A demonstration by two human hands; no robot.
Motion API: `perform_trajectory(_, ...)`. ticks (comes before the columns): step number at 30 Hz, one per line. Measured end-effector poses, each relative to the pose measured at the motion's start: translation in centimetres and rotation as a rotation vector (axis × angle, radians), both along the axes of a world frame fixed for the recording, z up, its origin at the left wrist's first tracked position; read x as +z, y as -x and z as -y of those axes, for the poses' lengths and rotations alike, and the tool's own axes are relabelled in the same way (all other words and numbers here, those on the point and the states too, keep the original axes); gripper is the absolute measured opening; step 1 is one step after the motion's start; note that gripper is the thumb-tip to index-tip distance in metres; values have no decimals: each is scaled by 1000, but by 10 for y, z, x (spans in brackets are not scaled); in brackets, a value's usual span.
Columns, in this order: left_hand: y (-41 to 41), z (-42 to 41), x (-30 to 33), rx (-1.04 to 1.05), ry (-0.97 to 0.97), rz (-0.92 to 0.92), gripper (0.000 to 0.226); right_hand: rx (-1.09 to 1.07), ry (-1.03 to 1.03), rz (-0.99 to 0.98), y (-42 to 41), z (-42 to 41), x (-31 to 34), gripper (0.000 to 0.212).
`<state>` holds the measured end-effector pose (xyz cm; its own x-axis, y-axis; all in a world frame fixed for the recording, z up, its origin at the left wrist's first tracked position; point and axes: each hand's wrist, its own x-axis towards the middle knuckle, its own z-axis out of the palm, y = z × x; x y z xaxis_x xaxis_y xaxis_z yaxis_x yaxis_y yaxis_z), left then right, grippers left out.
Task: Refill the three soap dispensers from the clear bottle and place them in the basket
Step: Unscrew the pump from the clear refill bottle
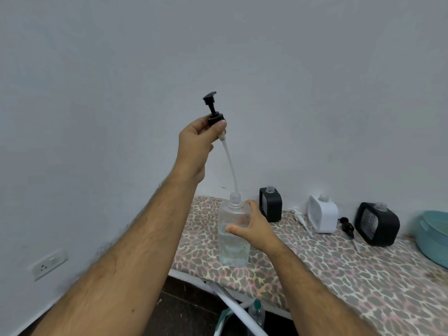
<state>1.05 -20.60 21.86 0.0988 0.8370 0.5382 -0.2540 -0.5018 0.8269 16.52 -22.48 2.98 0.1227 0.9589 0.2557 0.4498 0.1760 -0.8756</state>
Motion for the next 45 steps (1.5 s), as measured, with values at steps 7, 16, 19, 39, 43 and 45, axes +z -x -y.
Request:
perform_trajectory(7, 10, -2, -1, 59, 9, 48, 29, 7, 2, -4, -1, 0, -1, 70)
perform_trajectory(16, 38, -20, -1, 139, 71, 143, 11, 3, -7, 15, -3, -5, -7, 73)
perform_trajectory(19, 54, -37, -17, 194, 120, 133, 11, 5, -14, 31, -2, -8, -10, 74)
perform_trajectory(39, 57, -118, -192, 500, 554, -590, 28, 8, -68, -86, -1, -8, -19, 68)
perform_trajectory(43, 53, -130, -210, 594, 604, -692, 36, 8, -71, -91, -2, -9, -21, 67)
perform_trajectory(45, 52, -138, -222, 629, 623, -719, 41, 8, -74, -91, -2, -11, -22, 69)
